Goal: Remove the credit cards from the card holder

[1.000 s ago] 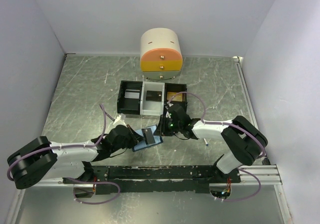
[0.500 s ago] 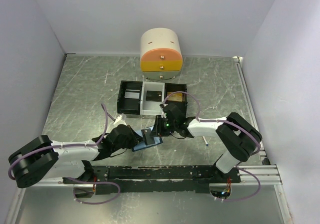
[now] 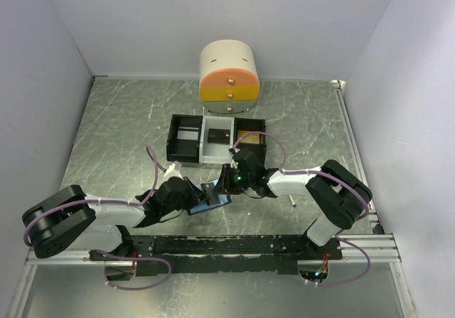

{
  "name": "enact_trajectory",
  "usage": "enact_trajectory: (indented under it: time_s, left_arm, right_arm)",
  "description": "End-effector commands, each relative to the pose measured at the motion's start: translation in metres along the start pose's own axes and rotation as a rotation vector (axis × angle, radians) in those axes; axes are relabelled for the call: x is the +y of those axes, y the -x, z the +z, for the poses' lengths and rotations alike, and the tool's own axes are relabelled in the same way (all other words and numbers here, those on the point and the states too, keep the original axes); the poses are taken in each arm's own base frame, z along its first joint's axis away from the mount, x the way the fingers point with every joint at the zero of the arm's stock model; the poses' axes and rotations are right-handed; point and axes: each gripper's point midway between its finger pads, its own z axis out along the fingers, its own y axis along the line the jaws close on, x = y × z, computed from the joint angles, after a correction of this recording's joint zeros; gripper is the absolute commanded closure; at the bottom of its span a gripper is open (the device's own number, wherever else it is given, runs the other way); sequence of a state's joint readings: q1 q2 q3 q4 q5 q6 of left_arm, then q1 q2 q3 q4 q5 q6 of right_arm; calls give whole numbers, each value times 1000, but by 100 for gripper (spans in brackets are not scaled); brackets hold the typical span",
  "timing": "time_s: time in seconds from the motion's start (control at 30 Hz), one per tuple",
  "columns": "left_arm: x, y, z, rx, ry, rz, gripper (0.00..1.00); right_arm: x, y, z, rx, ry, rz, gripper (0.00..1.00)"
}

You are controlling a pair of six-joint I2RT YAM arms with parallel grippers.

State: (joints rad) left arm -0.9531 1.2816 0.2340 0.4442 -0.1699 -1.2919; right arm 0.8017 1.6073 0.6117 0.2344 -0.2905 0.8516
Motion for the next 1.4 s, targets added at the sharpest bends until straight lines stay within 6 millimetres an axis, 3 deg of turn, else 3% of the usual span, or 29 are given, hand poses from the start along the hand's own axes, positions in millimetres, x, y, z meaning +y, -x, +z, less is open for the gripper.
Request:
enact_trajectory:
  time_s: [0.0,0.07,0.23,0.53,0.87,1.03,1.1,1.23,1.37]
  left_arm:
    - [-13,1,-2,-18,-84,-61,79]
    - [-7,2,-4,-26,-69,-80,85]
    - [1,8,-11,-50,-22,-68,87]
    - [10,15,-24,-80,14,-37,85]
    - [0,9,-14,-38,6,-6,84]
    - [-3,8,-13,-37,-6,-5,83]
    - [-4,8,-13,-33,-4,-3,83]
    - [-4,7,-13,-32,-7,-3,81]
    - [-9,4,-11,-16,-43,11,76]
  right_arm:
    - [-31,-23,2,65,-104,28,72]
    - [-33,-22,1,59,-117,27,72]
    - [-41,-19,0,41,-159,27,72]
    - [-35,-13,0,35,-142,17,72]
    - [20,14,-11,21,33,-139,70]
    - [39,3,-5,70,128,-130,69]
    - [33,-3,2,87,105,-113,69]
    - [-3,-8,7,77,-54,-56,69]
    - [-14,-14,6,78,-87,-44,69]
